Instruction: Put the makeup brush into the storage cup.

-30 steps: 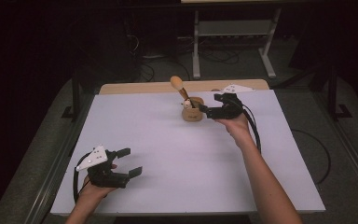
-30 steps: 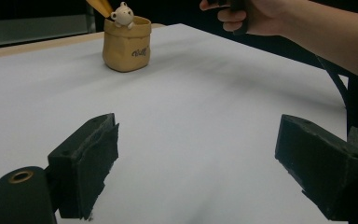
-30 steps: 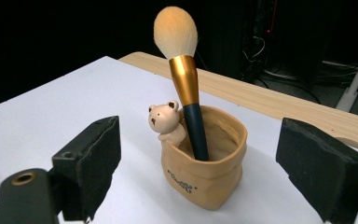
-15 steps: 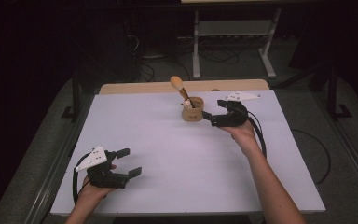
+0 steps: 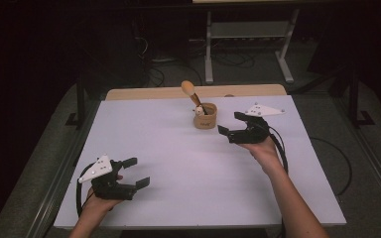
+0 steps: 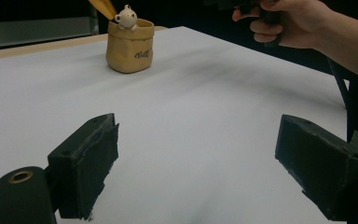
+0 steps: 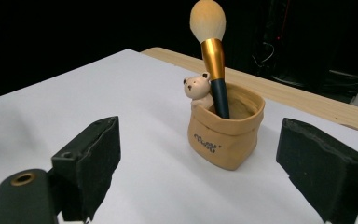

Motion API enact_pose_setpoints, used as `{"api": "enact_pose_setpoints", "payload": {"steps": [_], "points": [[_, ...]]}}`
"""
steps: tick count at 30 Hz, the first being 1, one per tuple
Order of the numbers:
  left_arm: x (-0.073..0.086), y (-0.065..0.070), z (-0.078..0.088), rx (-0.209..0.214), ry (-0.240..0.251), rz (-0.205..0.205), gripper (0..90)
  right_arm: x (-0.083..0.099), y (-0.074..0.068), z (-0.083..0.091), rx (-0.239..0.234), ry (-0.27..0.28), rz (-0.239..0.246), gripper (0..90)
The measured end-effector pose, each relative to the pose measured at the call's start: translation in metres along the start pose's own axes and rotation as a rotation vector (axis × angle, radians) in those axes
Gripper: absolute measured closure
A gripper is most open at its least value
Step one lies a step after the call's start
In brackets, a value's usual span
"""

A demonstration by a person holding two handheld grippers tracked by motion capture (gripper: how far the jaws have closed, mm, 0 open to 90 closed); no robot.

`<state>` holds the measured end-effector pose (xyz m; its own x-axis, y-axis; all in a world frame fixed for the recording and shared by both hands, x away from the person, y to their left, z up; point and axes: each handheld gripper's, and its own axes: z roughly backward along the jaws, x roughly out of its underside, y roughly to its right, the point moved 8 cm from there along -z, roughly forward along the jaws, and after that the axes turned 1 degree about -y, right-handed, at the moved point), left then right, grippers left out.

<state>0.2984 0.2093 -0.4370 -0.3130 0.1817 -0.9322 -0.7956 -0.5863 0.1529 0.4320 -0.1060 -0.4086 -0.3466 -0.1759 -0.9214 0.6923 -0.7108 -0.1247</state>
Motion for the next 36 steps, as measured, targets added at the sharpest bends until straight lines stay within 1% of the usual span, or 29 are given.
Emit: {"api": "enact_pose_setpoints", "payload": {"steps": [3,4,8,12,13,16,20,23,24,25,28,29,31,32,36], "points": [[0.000,0.000,0.000,-0.001,0.002,0.000,12.6,0.003,-0.001,0.005,0.011,-0.011,-0.001,13.0],[0.000,0.000,0.000,-0.001,0.002,0.001,12.6,0.004,-0.002,0.007,0.011,0.001,0.005,13.0],[-0.001,0.001,0.000,0.000,0.003,-0.001,12.6,0.007,-0.004,0.013,0.011,0.007,0.001,12.9],[-0.001,0.001,0.000,0.000,0.003,-0.001,12.6,0.011,-0.006,0.020,0.008,-0.005,0.003,12.7],[0.000,0.002,-0.001,0.001,0.002,0.001,12.6,0.012,-0.007,0.024,0.009,0.008,0.007,12.7],[-0.001,0.002,0.000,0.001,0.003,-0.003,12.6,0.015,-0.008,0.029,0.014,0.011,0.010,12.7],[-0.001,0.001,0.000,0.002,0.008,-0.005,12.6,0.022,-0.010,0.035,0.012,-0.011,0.005,11.7],[-0.001,0.001,0.000,0.001,0.007,0.000,12.6,0.024,-0.012,0.042,0.008,0.008,0.011,11.5],[-0.001,0.001,0.000,0.001,0.007,0.000,12.6,0.024,-0.012,0.042,0.008,0.008,0.011,11.5],[-0.001,0.001,0.000,0.001,0.006,0.000,12.6,0.027,-0.014,0.046,0.007,0.006,0.014,11.1],[0.000,0.001,-0.001,0.001,0.002,-0.001,12.6,0.031,-0.015,0.051,0.008,-0.001,0.009,10.2],[0.000,0.000,0.000,0.000,0.001,-0.001,12.6,0.032,-0.016,0.053,0.007,0.002,0.015,10.1],[0.000,0.000,0.000,-0.003,0.004,0.001,12.6,0.034,-0.018,0.056,0.005,0.005,0.013,10.1],[0.000,0.000,0.000,-0.004,-0.002,-0.001,12.6,0.036,-0.019,0.058,0.007,0.002,0.012,10.1],[0.000,-0.001,0.000,-0.004,0.005,0.001,12.6,0.040,-0.021,0.062,0.005,0.003,0.011,10.1]]}}
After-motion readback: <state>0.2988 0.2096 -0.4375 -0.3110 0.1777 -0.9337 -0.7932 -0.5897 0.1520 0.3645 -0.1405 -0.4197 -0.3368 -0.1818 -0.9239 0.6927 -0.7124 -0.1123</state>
